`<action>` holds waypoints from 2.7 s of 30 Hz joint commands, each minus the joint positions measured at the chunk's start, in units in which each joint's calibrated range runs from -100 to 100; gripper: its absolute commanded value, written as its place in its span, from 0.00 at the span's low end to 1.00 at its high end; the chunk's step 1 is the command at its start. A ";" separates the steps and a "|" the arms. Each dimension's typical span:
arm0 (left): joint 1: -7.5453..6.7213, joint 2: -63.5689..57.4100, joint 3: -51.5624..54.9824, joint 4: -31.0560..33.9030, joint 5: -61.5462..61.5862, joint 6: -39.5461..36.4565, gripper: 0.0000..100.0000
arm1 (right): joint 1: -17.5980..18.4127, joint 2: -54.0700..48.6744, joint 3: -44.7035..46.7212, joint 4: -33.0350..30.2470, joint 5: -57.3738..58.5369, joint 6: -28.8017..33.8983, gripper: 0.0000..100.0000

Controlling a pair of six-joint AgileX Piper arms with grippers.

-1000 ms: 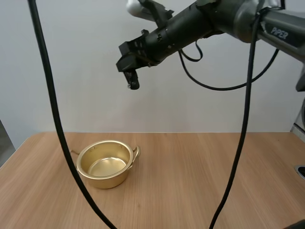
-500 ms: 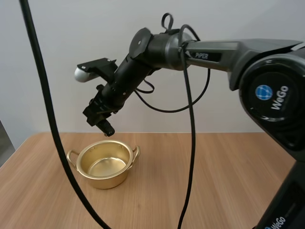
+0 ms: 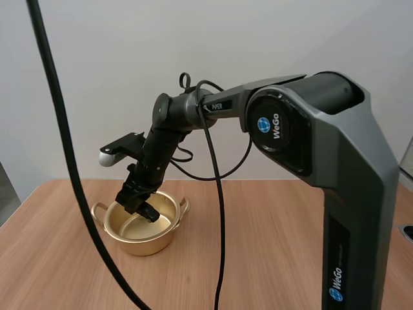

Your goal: Open the pot, put the car inside, and close it

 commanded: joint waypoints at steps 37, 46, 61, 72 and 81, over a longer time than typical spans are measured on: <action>-0.01 0.00 -0.03 -0.02 0.67 -0.02 0.00 | 2.49 10.50 0.09 -6.50 -12.46 -5.64 0.00; -0.01 0.00 -0.03 -0.02 0.67 -0.02 0.00 | 2.49 11.24 0.09 -6.72 -12.29 -5.12 0.53; -0.01 0.00 -0.03 -0.02 0.81 0.89 0.00 | 2.49 5.12 -1.02 -6.92 -14.48 -3.79 0.76; -0.01 0.00 -0.03 -0.02 0.81 1.08 0.00 | 0.27 -14.87 -3.59 -7.30 -21.31 -0.87 0.66; -0.01 0.00 -0.03 -0.02 0.81 1.08 0.00 | -10.89 -30.18 -3.59 -6.95 -32.33 5.03 0.00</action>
